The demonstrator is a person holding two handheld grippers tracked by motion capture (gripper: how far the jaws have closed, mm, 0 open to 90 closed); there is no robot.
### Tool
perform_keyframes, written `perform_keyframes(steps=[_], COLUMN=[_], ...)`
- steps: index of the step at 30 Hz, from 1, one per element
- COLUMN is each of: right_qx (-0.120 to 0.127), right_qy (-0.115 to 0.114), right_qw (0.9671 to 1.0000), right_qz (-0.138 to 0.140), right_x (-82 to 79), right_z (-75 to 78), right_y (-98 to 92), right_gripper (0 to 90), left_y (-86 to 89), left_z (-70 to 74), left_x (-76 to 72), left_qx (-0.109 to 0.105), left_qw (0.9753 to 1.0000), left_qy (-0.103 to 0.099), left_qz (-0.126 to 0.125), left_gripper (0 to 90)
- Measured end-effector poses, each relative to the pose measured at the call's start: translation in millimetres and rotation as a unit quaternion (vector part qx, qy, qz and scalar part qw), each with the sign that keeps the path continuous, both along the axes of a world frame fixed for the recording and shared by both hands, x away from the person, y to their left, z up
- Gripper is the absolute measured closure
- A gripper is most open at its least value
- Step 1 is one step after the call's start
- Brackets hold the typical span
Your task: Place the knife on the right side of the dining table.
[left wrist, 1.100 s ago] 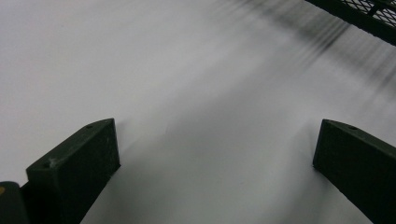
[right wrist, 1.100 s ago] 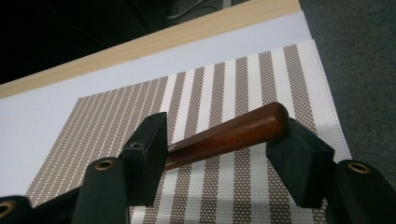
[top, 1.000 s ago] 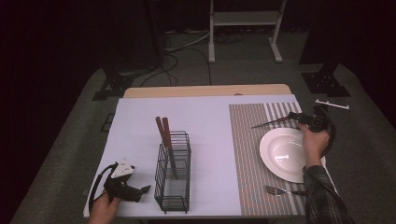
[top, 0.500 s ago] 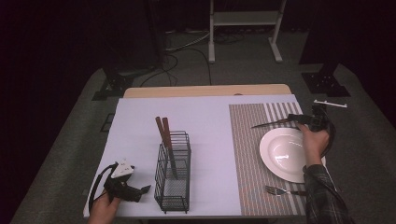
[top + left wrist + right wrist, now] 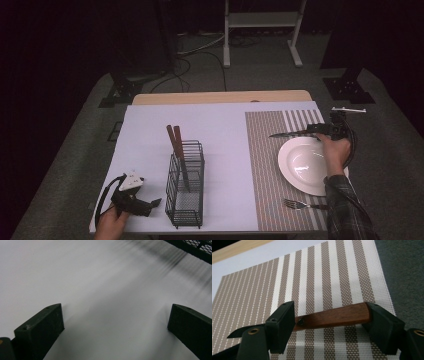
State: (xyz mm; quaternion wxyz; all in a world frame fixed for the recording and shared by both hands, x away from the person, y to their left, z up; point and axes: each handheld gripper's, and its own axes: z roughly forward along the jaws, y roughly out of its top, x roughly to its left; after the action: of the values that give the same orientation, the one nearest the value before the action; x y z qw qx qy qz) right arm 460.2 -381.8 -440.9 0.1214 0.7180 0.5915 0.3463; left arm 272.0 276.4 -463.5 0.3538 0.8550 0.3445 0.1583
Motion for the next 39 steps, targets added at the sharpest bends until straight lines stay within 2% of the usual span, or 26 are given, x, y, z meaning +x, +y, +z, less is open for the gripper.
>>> perform_keyframes(steps=[6,8,14,21,24,31,32,36,38,39], right_qx=[-0.015,-0.030,-0.043,-0.041,-0.044,-0.044,-0.044,-0.046,-0.054,-0.054], right_qy=[0.009,0.014,0.017,0.006,-0.011,-0.035,-0.049,-0.065,-0.078,-0.078], right_qw=[0.9998,0.9995,0.9989,0.9992,0.9990,0.9984,0.9976,0.9963,0.9941,0.9941], right_qz=[0.000,0.002,0.003,0.001,0.002,0.010,0.019,0.032,0.053,0.053], right_x=[1.3,2.1,2.6,-0.7,-4.9,-12.1,-15.7,-22.4,-29.3,-29.3], right_z=[-0.3,-0.6,0.1,1.9,8.6,21.3,25.9,32.5,37.5,37.5], right_y=[2.6,4.5,6.7,5.2,5.1,6.3,8.4,15.1,25.6,25.6], right_gripper=[25.1,24.6,23.9,22.9,22.7,21.2,20.7,19.7,13.9,13.9], left_y=[0.0,0.0,0.0,0.0,0.0,0.0,0.0,0.0,0.0,0.0], left_z=[0.0,0.0,0.0,0.0,0.0,0.0,0.0,0.0,0.0,0.0], left_x=[0.0,0.0,0.0,0.1,0.0,0.0,0.0,0.1,0.0,0.0], left_qx=[0.000,0.000,0.000,0.000,0.000,0.000,0.000,0.000,0.000,0.000], left_qw=[1.0000,1.0000,1.0000,1.0000,1.0000,1.0000,1.0000,1.0000,1.0000,1.0000], left_qy=[0.000,0.000,0.000,0.000,0.000,0.000,0.000,0.000,0.000,0.000], left_qz=[0.000,0.000,0.000,0.000,0.000,0.000,0.000,0.000,0.000,0.000], left_gripper=[0.0,0.0,0.0,0.0,0.0,0.0,0.0,0.0,0.0,0.0])
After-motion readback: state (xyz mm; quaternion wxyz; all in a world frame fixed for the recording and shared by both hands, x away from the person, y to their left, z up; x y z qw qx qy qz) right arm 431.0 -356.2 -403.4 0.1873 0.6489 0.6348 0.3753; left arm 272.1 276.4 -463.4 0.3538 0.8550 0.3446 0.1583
